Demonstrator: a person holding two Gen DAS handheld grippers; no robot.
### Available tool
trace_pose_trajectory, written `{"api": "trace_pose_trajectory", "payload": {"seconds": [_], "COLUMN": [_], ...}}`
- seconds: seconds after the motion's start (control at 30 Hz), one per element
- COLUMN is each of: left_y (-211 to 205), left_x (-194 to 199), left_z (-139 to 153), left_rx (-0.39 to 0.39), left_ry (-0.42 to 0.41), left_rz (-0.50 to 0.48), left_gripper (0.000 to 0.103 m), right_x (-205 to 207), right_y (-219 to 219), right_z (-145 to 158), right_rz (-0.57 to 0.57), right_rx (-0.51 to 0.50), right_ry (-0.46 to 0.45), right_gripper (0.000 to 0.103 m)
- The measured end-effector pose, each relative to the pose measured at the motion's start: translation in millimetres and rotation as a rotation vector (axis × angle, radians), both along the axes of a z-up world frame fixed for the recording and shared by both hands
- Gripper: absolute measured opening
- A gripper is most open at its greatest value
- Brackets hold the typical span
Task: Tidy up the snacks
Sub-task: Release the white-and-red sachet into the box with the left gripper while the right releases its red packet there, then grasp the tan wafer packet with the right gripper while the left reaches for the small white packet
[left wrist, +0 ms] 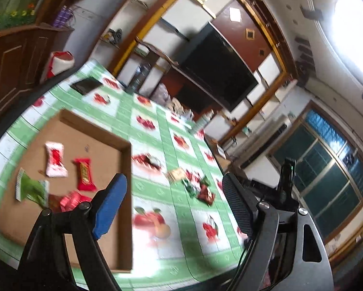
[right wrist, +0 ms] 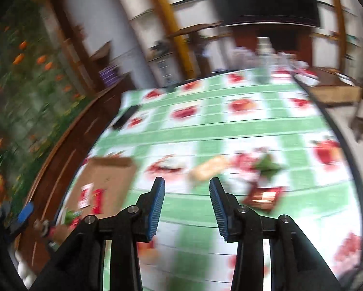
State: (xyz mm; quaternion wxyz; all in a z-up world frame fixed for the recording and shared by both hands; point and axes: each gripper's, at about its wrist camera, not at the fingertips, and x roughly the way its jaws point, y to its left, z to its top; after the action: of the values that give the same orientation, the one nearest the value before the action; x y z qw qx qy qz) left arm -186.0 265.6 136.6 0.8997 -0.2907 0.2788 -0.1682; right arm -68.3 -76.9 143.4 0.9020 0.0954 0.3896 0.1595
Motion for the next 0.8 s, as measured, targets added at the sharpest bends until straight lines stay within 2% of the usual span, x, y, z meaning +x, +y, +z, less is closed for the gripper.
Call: {"api": "trace_pose_trajectory", "payload": {"seconds": [0.13, 0.23, 0.3, 0.47, 0.67, 0.77, 0.8], "left_y": [-27.4, -32.0, -29.8, -20.4, -11.6, -10.3, -10.3], "left_x": [13.2, 18.7, 24.3, 27.8, 35.2, 38.7, 39.8], "left_z": [-9.5, -17.6, -22.2, -31.6, -42.8, -48.4, -49.9], "left_rx": [0.062, 0.066, 0.072, 0.094, 0.103, 0.099, 0.097], "left_ry": [0.062, 0.092, 0.107, 0.126, 0.153, 0.168, 0.17], "left_rz": [-0.054, -0.058, -0.042, -0.011, -0.005, -0.017, -0.022], "left_gripper": [0.081, 0.081, 0.081, 0.081, 0.081, 0.081, 0.081], "right_x": [21.4, 50.1, 67.0, 115.7, 166.2, 180.0, 180.6], "right_y": [-37.8, -34.6, -17.4, 58.0, 135.3, 152.0, 154.3], "right_z": [-13.7, -35.1, -52.4, -82.2, -107.5, -122.0, -125.7], "right_rz": [-0.072, -0.066, -0.036, 0.076, 0.14, 0.138, 0.149], "right_rx": [-0.002, 0.02, 0.031, 0.027, -0.049, -0.105, -0.111], "right_ry": [0.048, 0.106, 0.141, 0.212, 0.25, 0.284, 0.295], "right_gripper": [0.042, 0.042, 0.042, 0.042, 0.038, 0.028, 0.02]}}
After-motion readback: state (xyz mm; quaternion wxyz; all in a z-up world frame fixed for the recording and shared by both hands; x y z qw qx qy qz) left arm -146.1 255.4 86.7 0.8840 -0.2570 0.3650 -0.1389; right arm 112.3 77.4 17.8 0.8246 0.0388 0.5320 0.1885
